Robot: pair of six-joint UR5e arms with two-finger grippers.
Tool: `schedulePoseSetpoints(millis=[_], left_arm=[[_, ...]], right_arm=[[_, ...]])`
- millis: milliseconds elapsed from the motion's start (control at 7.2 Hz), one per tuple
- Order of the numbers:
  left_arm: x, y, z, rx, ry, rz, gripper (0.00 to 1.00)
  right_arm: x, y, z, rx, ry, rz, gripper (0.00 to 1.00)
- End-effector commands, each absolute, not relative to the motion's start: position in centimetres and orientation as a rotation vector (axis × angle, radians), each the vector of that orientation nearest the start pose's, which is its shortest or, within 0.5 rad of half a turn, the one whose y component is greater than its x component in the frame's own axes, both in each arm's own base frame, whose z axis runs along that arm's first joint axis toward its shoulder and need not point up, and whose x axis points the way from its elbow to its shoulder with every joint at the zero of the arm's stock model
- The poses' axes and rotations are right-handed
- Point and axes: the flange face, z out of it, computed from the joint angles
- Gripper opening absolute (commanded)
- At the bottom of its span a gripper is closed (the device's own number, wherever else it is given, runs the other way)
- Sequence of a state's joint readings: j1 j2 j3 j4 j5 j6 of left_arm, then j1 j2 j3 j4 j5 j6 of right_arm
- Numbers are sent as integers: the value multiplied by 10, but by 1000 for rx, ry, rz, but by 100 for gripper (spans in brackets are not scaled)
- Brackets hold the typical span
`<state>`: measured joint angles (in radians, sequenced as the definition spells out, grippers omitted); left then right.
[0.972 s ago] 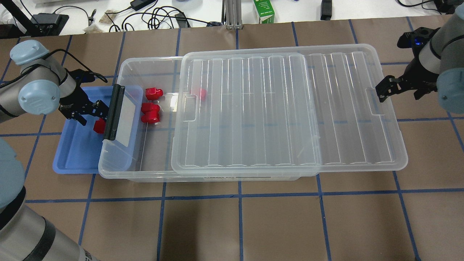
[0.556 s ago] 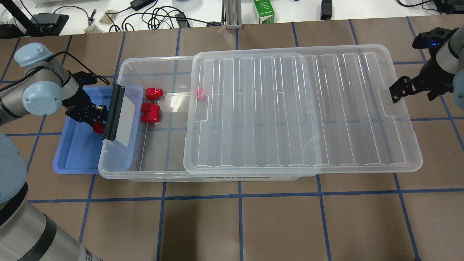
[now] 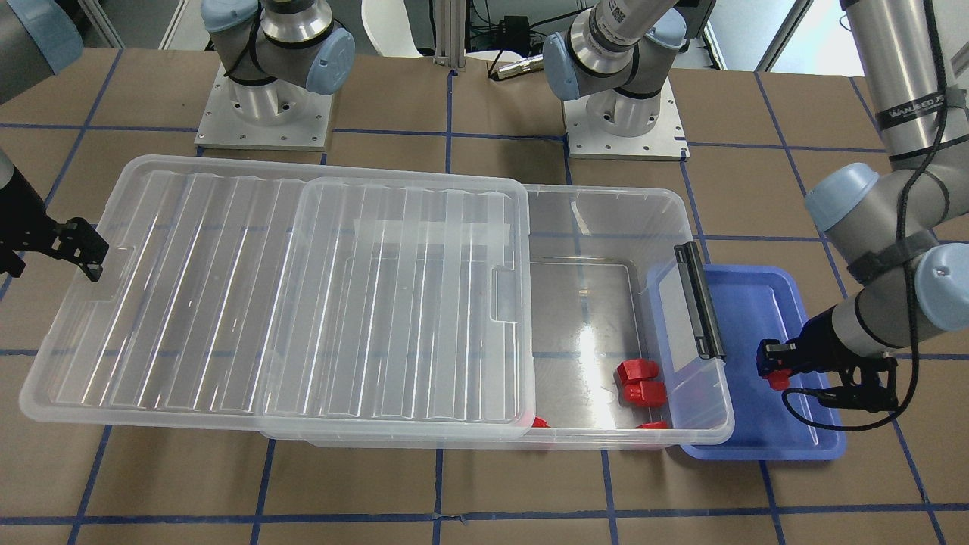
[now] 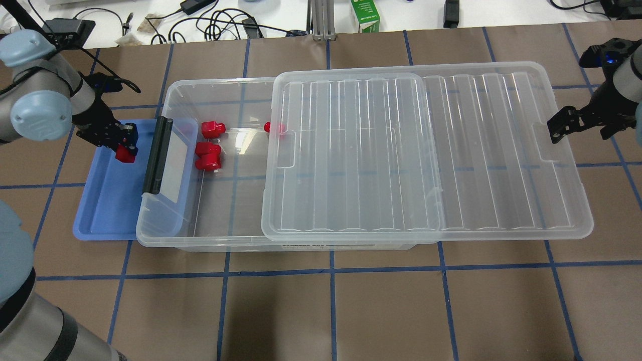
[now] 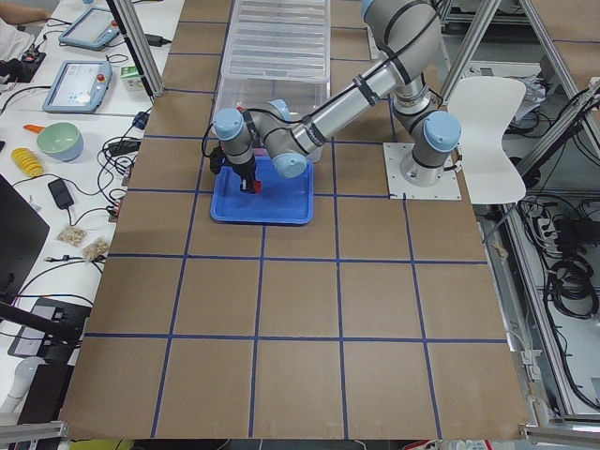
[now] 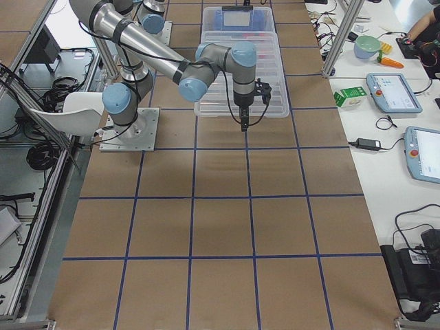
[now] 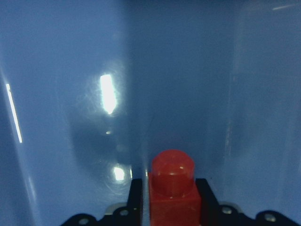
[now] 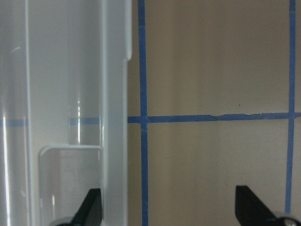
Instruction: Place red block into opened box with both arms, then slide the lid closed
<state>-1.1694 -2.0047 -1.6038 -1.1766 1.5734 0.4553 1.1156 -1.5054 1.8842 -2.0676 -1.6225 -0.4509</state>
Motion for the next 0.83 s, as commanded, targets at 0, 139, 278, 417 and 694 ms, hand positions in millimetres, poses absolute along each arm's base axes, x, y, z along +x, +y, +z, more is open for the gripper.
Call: schedulePoseSetpoints(millis=[0, 139, 278, 417, 694], left_arm=[[117, -623, 371, 61, 3154, 65, 0], [93, -622, 406, 46, 3159, 80, 0], [45, -618, 431, 12, 3154, 79, 0], [-8, -613, 444, -2, 3147, 55, 0], [-86, -607, 416, -77, 3146, 129, 0]], right_arm=[[-118, -503, 356, 27, 3238, -133, 100], [-119, -503, 357, 30, 3241, -133, 100], [-117, -502, 362, 37, 3240, -139, 100], [-116, -500, 373, 42, 3234, -130, 100], [-104, -486, 439, 40, 3219, -108, 100]])
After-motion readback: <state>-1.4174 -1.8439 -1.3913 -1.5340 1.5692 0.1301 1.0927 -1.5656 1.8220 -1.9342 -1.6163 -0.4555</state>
